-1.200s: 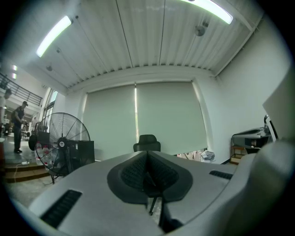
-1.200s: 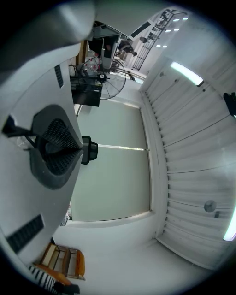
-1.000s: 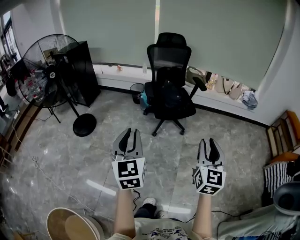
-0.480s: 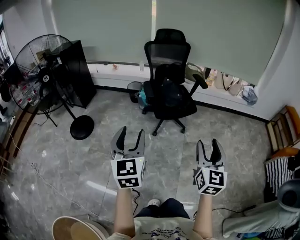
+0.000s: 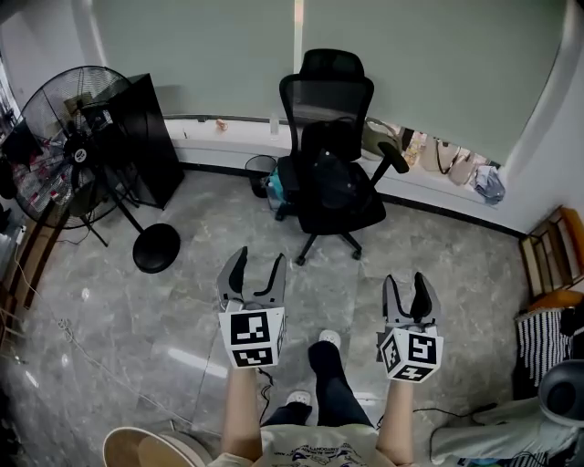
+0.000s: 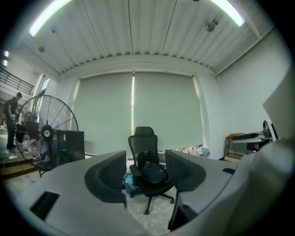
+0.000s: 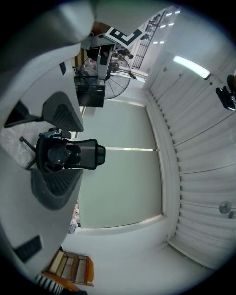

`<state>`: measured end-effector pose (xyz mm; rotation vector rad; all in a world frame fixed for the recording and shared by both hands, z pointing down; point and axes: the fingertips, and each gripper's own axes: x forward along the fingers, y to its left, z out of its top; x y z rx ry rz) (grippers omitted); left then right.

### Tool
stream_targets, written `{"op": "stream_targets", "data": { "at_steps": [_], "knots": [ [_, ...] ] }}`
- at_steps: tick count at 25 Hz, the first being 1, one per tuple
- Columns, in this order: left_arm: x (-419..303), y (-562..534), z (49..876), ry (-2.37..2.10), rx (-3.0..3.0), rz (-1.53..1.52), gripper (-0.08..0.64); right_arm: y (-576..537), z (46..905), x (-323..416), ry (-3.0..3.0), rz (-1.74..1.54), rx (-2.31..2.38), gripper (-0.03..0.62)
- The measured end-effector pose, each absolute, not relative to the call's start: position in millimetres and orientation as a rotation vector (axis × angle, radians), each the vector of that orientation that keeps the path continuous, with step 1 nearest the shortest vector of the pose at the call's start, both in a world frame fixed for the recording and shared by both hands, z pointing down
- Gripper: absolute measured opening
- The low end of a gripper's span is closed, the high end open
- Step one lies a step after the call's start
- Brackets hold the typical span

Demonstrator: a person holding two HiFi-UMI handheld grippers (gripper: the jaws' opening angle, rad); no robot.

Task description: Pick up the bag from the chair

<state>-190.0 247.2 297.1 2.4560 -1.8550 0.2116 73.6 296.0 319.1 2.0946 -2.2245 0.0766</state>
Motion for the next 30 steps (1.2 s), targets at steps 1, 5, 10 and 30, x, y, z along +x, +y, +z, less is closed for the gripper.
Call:
{"op": "stream_targets", "data": {
  "at_steps": [1,5,10,30],
  "knots": [
    [-189,241,298,-1.857,2.454,0.214,0.261,289,320,76,-2.227,0.083,2.094,0.256],
    [-180,207,302,-1.876,2.432,0.212,0.261,249,325,87,-2.243,0.090,2.074,0.256],
    [-167,157,309,-1.914,2.407,0.210,0.261,192,330,101,-2.279,0.081,2.053,0.256],
    [-111,-10,295,-2.000,2.346,0.229,0.261,8,323,170,-2.349,0.087,1.954,0.256]
  ]
}}
